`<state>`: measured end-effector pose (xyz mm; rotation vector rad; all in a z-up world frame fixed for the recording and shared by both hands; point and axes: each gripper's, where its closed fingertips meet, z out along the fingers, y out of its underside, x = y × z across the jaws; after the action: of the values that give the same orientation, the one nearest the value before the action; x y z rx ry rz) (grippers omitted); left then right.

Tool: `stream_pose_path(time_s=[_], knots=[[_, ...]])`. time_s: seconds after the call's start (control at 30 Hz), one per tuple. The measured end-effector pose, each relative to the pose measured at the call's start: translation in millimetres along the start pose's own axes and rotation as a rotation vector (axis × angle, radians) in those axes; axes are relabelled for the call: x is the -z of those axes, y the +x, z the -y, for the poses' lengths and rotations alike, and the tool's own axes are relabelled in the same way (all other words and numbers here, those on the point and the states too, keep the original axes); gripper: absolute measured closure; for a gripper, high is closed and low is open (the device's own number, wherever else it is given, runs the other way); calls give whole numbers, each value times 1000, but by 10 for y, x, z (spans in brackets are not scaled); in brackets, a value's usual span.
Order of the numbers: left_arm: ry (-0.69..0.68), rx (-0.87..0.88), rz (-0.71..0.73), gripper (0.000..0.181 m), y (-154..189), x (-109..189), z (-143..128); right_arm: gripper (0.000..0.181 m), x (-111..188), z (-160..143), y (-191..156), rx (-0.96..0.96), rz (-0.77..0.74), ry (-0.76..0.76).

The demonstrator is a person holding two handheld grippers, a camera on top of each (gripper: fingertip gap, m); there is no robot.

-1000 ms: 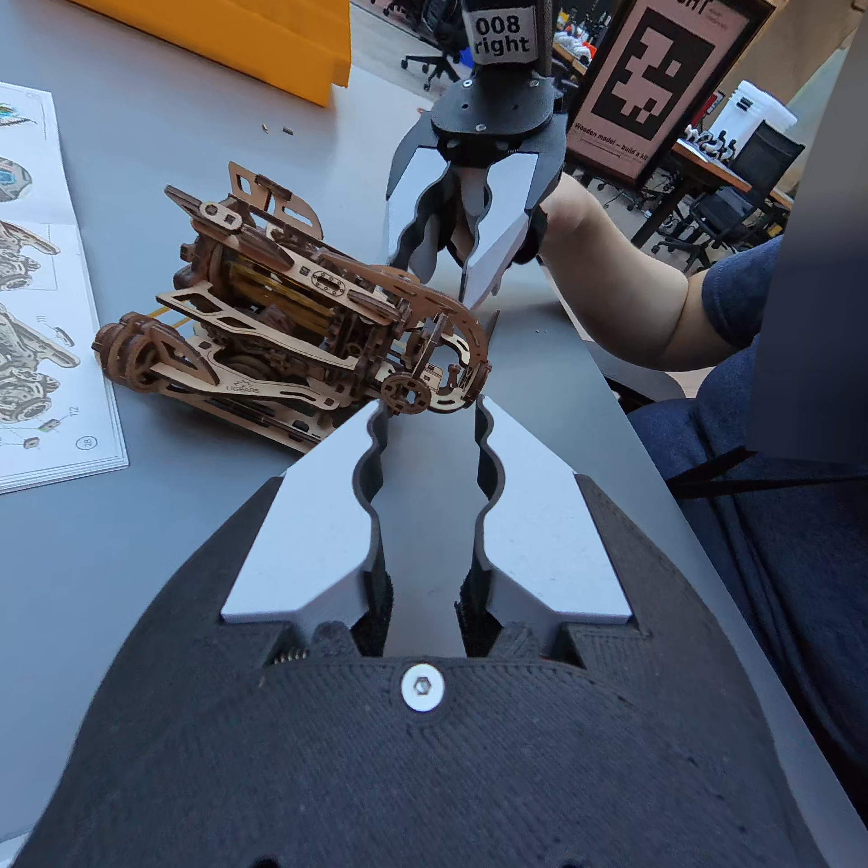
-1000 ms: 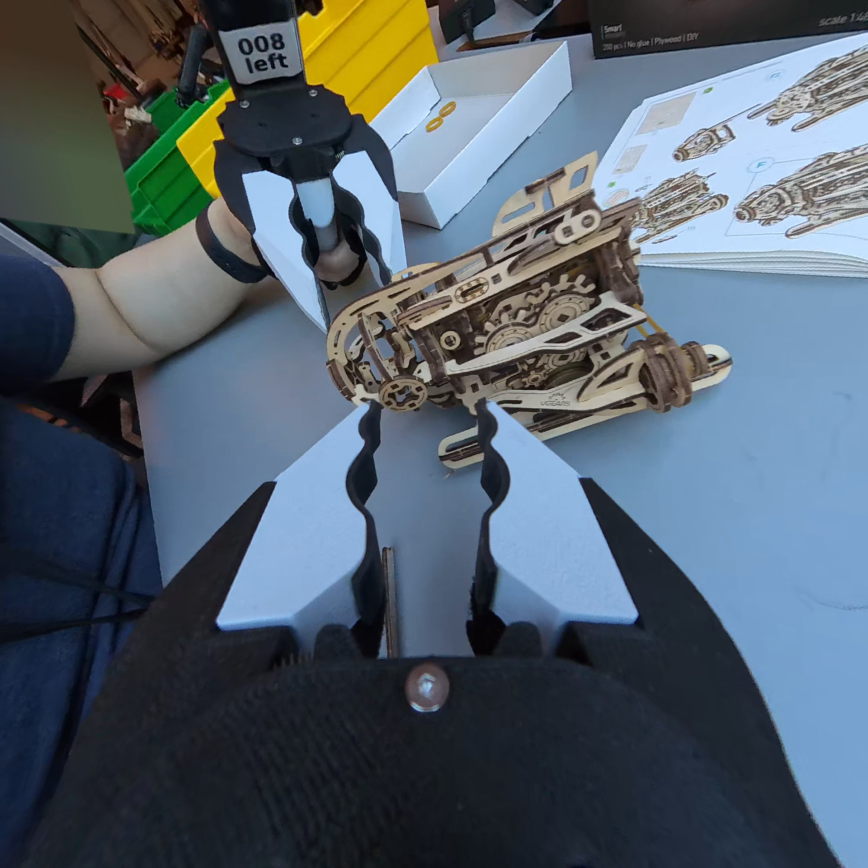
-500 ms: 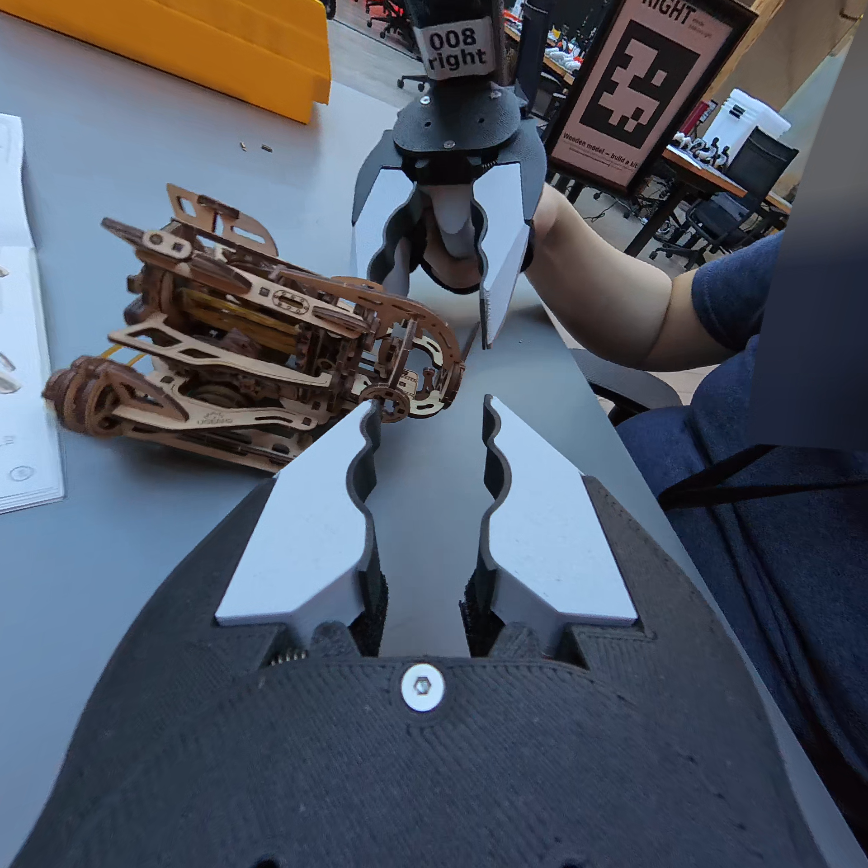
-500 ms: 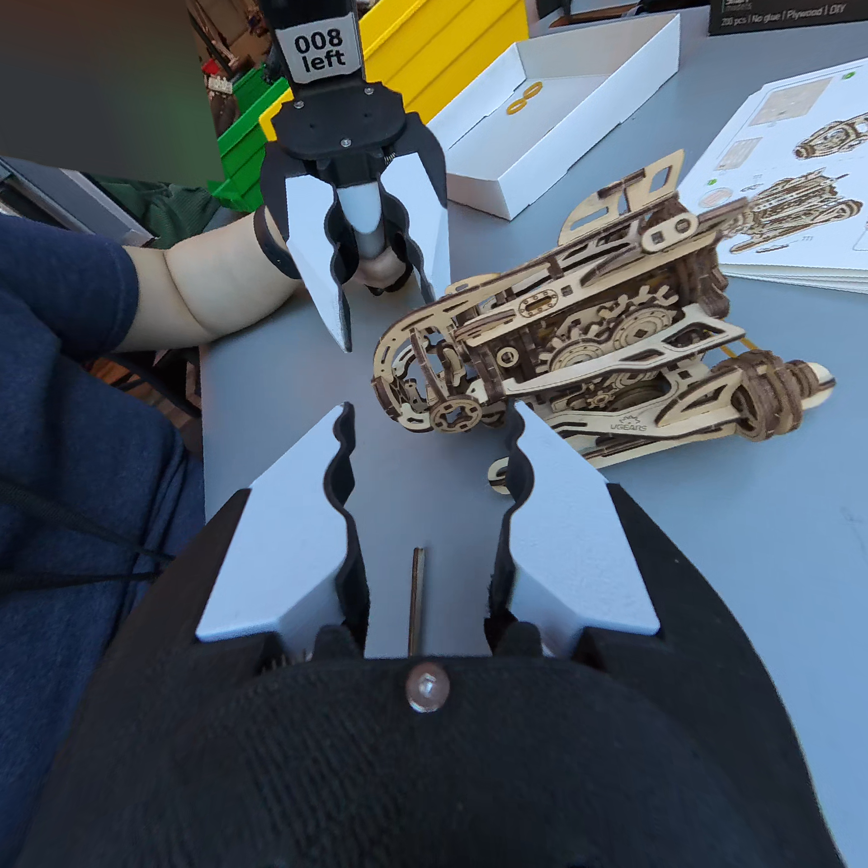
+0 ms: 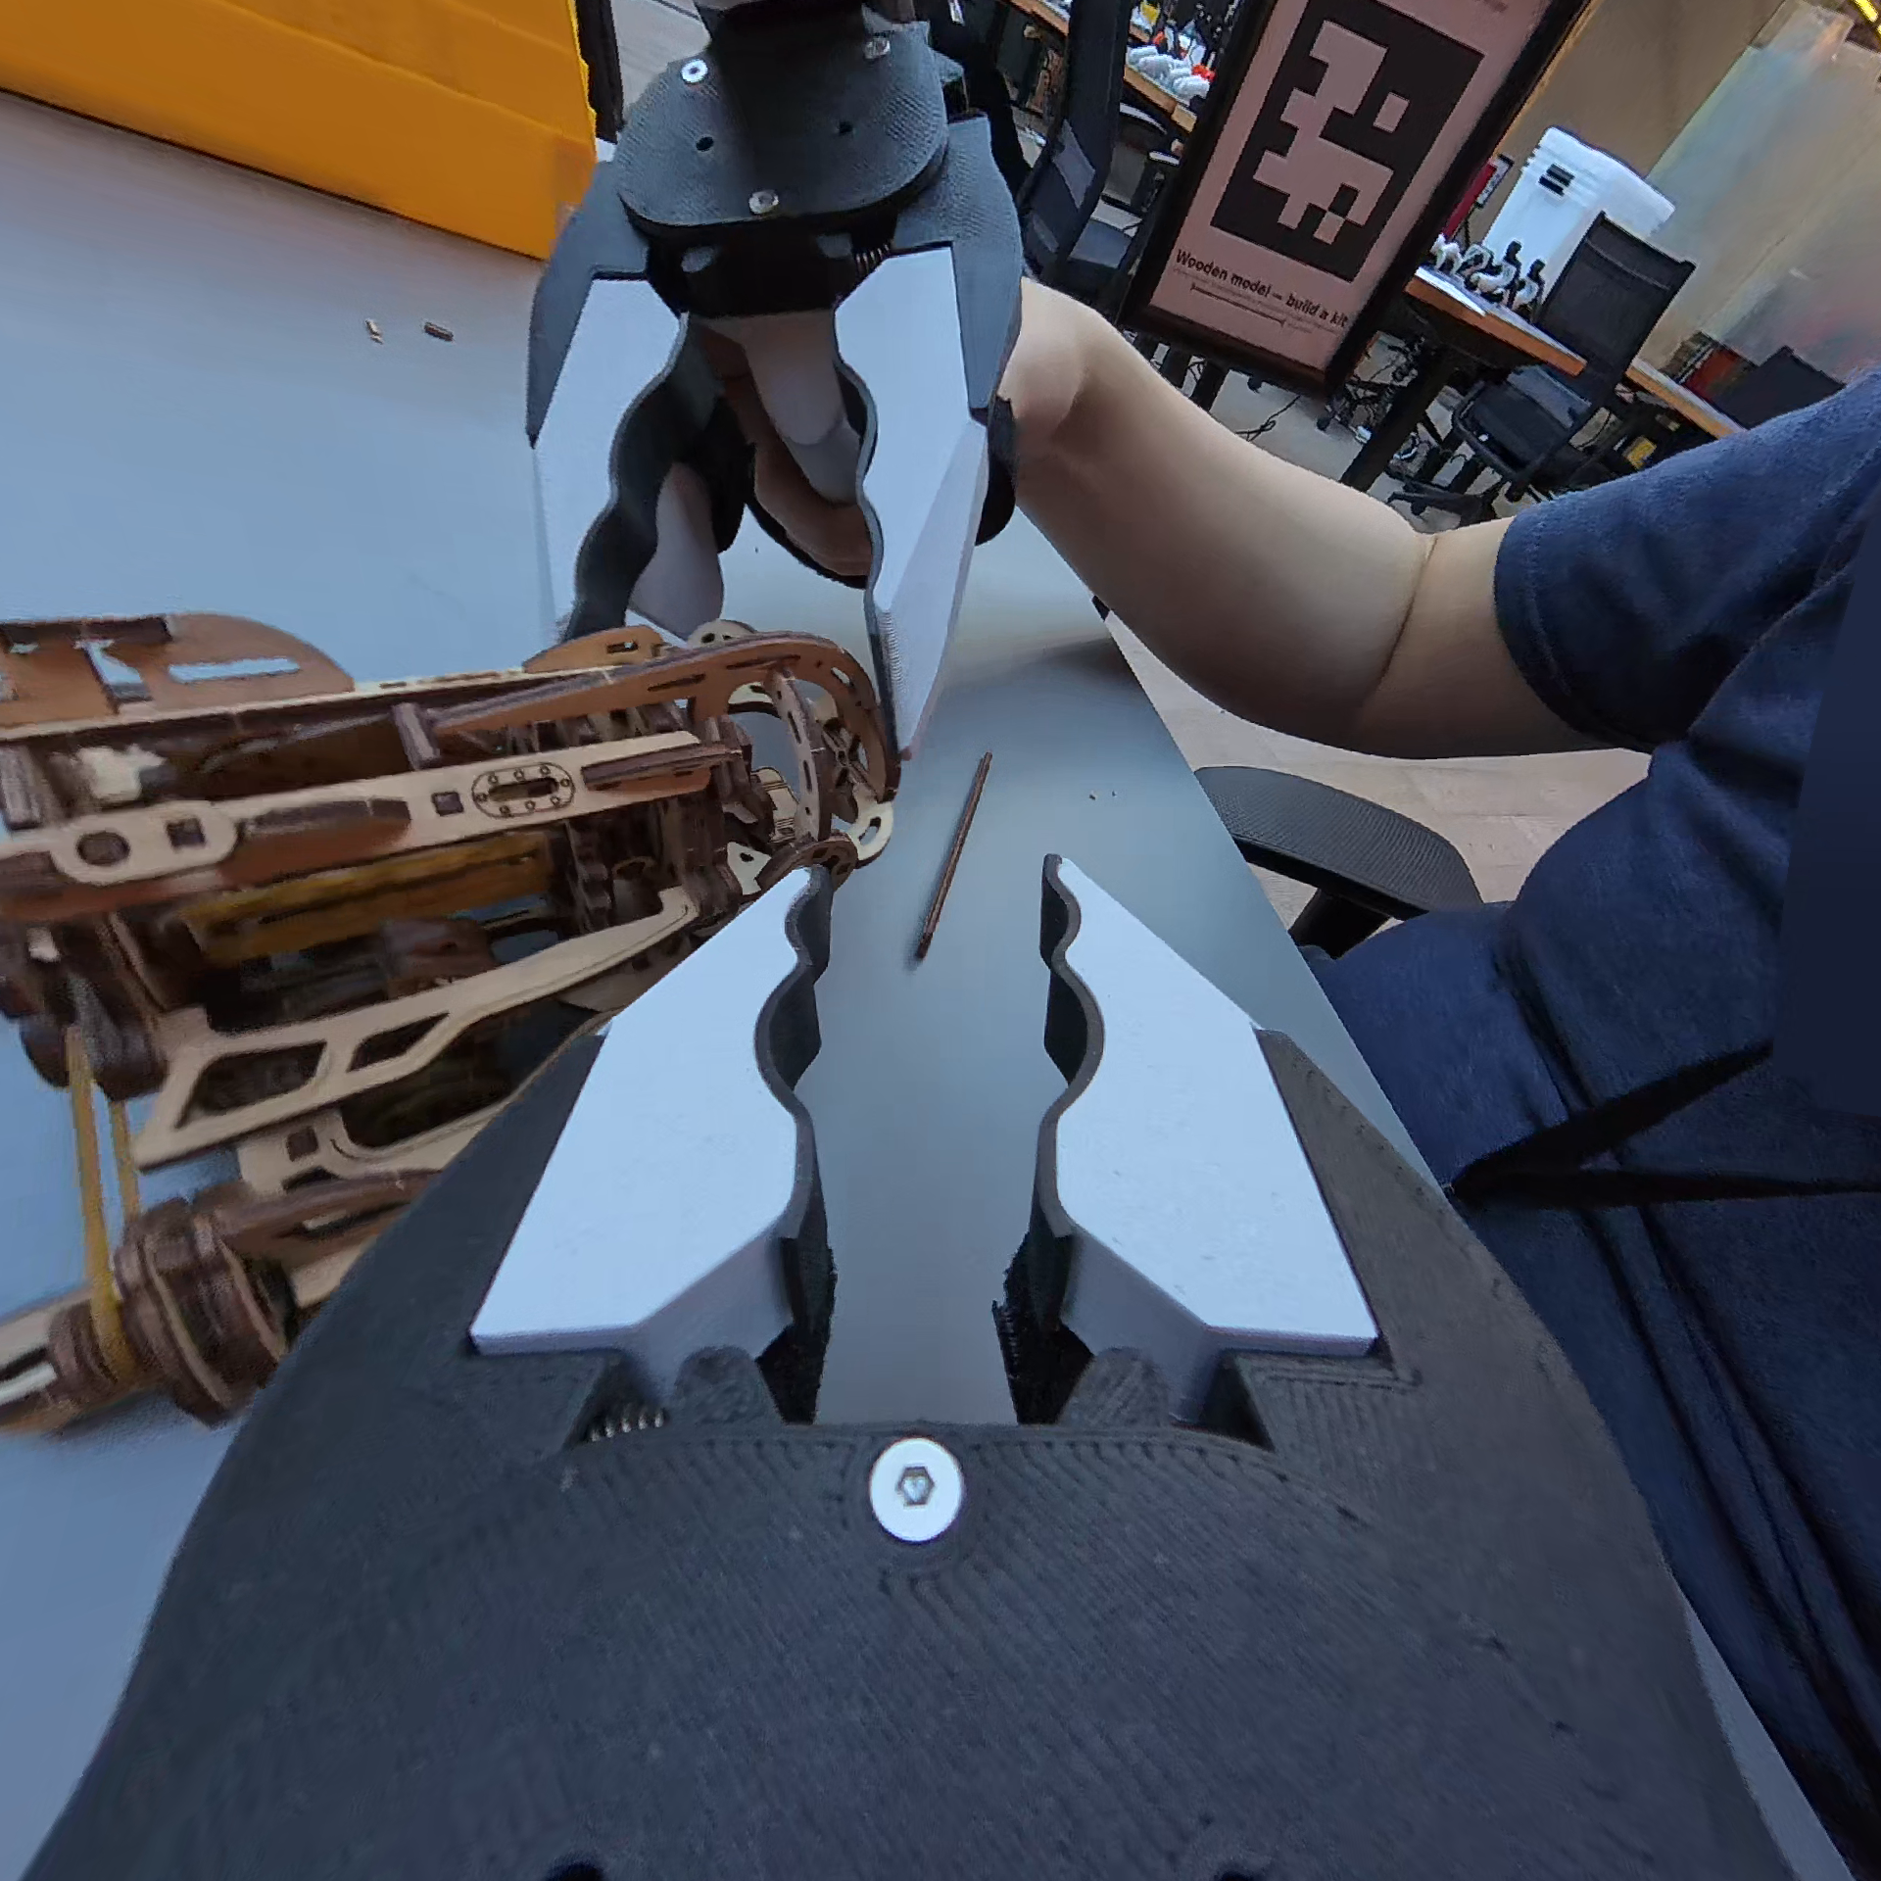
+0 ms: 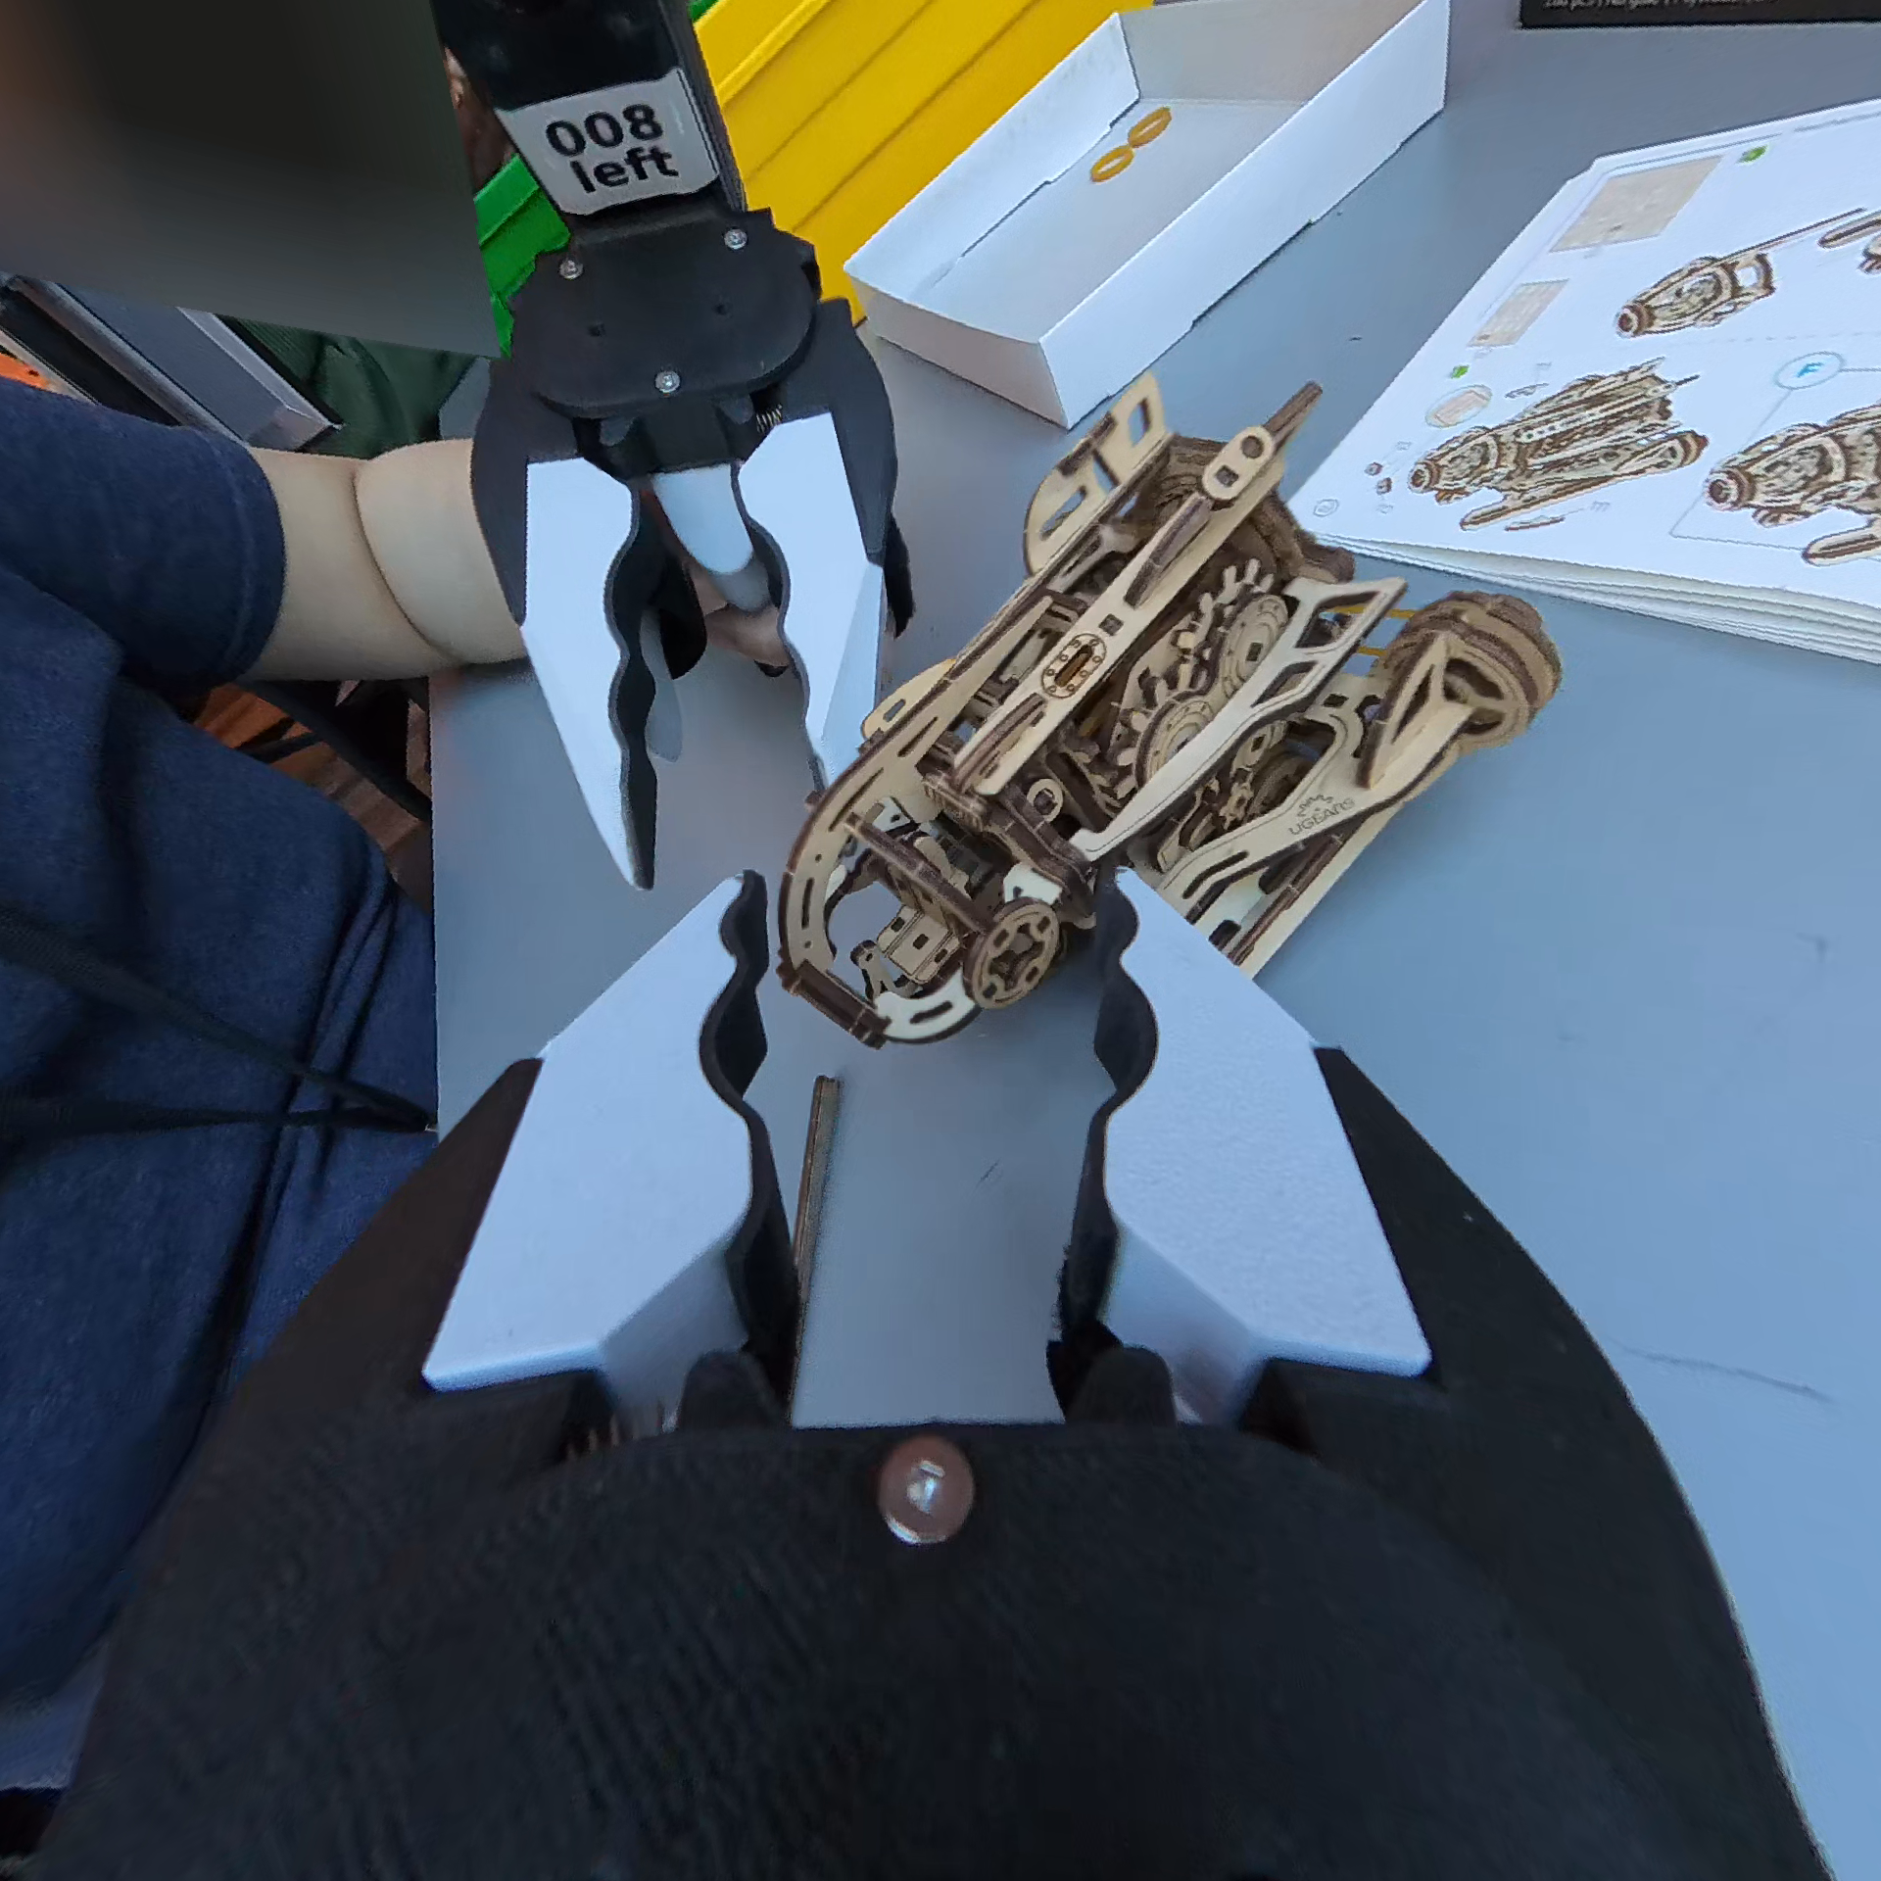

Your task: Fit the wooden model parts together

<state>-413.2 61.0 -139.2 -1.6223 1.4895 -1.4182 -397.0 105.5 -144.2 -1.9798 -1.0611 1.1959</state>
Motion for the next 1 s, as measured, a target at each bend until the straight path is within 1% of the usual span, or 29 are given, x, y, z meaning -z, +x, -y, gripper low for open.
stream_pose_path(time_s=[0.13,0.23,0.33,0.4,0.47,0.5,0.57,0.6,0.7,0.77,0.83,0.87,1.0], knots=[[-4,-21,-4,140,12,-137,34,117,75,-14,65,22,-50,-6],[-3,-47,4,135,18,-220,56,117,170,-10,99,48,-106,20],[-15,-66,6,129,45,-271,52,117,280,-11,132,84,-202,59],[-39,-76,15,128,67,-249,15,117,355,11,124,125,-276,109],[-25,-96,34,131,104,-150,24,117,418,20,94,157,-351,154],[3,-108,49,136,117,-69,61,118,447,18,70,175,-391,171],[91,-125,113,142,71,146,177,121,494,43,-21,203,-455,229],[133,-122,164,141,-7,269,227,122,500,65,-92,211,-469,268],[209,-70,301,121,-347,593,274,127,478,92,-244,198,-520,365],[222,-26,330,114,-540,713,251,128,414,85,-353,174,-518,405],[216,-4,334,105,-688,752,213,128,369,82,-411,154,-540,427],[204,3,317,104,-730,739,189,128,353,80,-431,151,-552,425],[197,-1,240,98,-774,631,212,128,199,66,-471,90,-528,413]])
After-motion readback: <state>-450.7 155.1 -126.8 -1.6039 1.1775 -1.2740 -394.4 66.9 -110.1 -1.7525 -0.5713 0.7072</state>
